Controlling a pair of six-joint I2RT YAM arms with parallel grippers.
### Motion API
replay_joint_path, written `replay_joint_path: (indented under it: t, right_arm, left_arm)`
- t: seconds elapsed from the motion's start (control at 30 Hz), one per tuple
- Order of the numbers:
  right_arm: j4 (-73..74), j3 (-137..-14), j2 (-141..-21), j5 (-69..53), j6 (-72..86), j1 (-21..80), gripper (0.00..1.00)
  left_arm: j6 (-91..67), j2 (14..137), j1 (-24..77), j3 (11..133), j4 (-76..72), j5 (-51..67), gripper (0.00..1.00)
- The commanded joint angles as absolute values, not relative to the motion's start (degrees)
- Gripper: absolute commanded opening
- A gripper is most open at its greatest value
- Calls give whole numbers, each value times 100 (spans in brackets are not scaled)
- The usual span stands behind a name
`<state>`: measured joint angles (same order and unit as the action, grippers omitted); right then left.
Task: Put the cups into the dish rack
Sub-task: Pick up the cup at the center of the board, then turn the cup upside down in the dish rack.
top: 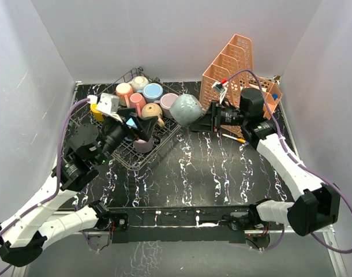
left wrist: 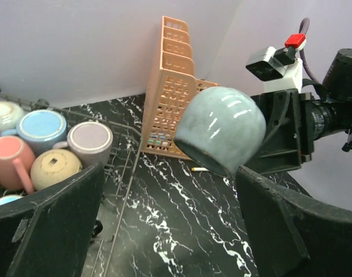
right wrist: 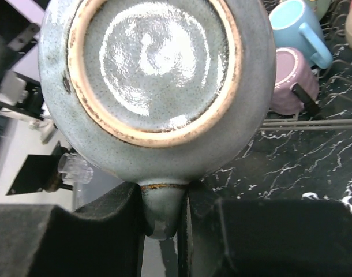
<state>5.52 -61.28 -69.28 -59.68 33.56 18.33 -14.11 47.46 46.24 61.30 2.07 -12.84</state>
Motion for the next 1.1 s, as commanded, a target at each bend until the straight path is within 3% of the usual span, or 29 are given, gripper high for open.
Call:
replay_joint_path:
  t: [0.0, 0.77, 1.07]
  right_arm:
    - [529, -6926, -7177, -5591, 2073, 2139, 8]
    - [1270, -9585, -10225, -3828, 618, 4559, 8]
    - [1393, -10406, -11124, -2887, 712, 4999, 8]
  left_arm:
    - [-1749, 4363, 4621, 6635, 1471, -1691, 94]
    - [-2437, 3120, 4623, 6943, 1915, -1264, 97]
    - [-2513, 2850, 4623, 6767, 1871, -1354, 97]
